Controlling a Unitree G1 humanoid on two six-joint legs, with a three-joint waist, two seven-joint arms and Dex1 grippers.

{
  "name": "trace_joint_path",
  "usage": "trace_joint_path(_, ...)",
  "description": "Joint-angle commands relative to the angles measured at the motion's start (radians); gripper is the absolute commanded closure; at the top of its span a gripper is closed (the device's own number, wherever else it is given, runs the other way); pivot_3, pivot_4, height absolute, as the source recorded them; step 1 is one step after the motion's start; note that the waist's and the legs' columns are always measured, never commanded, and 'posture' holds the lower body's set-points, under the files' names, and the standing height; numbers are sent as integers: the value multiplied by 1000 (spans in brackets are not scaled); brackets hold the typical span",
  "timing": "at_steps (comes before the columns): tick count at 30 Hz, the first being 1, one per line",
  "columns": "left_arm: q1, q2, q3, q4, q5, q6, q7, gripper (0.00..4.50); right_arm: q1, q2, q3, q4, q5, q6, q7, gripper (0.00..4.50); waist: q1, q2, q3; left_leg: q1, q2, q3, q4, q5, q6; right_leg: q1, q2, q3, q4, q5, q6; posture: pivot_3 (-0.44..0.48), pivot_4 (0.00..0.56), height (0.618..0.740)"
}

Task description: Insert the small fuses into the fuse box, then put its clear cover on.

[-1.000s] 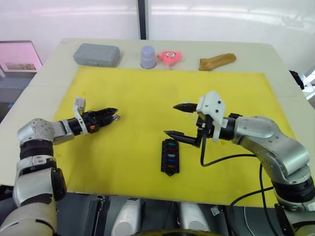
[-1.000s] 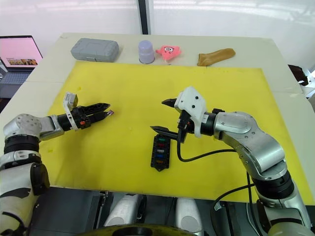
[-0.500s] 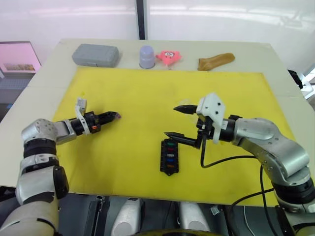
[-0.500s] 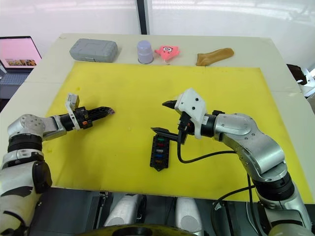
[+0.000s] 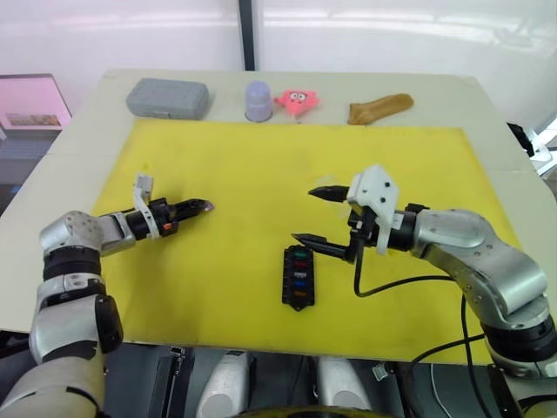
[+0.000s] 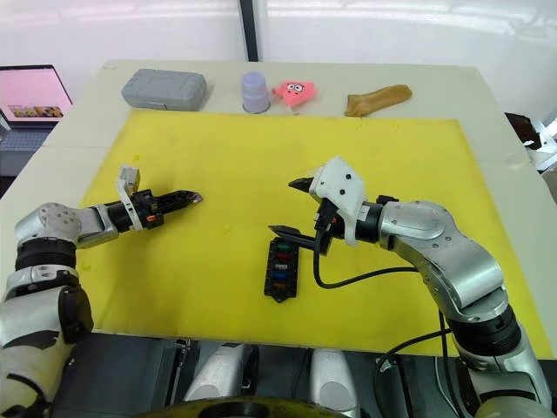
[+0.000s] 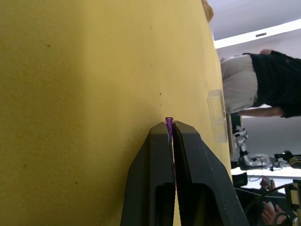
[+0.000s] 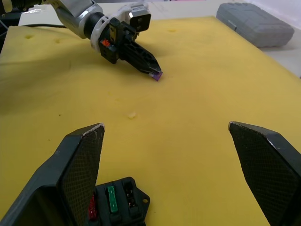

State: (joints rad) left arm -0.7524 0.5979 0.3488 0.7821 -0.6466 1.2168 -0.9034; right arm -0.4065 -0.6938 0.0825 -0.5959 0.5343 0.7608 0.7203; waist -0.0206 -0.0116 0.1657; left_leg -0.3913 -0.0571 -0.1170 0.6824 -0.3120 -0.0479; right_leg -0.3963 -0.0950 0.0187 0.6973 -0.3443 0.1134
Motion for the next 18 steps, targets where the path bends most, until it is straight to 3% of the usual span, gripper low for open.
trace_joint_path(1,-10,48,33,-77,-36,45,-4,4485,8,-2,-34,-50,28,10,-9,0,-2,-1,0,0,0,0,0,0,0,0,0,0,0,0,0,0,150,740)
trace_joint_path(4,-4,65,67,-243,-121,164,0,4485,30,30,-96,-66,116,55,-31,0,-4,-2,1,-1,1,0,0,0,0,-1,1,0,0,0,0,0,150,740)
trace_joint_path(8,12,38,124,-587,-310,366,11,4485,45,103,-221,-71,368,174,-111,0,-2,-2,1,-2,1,0,0,0,0,-1,-1,0,0,0,0,0,150,740)
trace_joint_path(13,41,-60,135,-783,-473,398,89,4485,5,120,-278,-19,676,302,-228,0,1,-2,1,-1,1,0,-1,0,0,0,-2,1,-1,0,0,0,150,740)
trace_joint_path(15,57,-106,136,-871,-544,394,107,4485,-39,144,-279,35,869,303,-348,0,-6,-2,1,-1,2,0,0,0,0,0,-2,1,-1,0,0,0,150,740)
trace_joint_path(18,63,-174,155,-920,-632,381,170,4485,-88,148,-252,73,1026,289,-474,0,-18,-2,1,-1,3,0,-1,0,0,0,-1,1,-2,0,0,0,150,740)
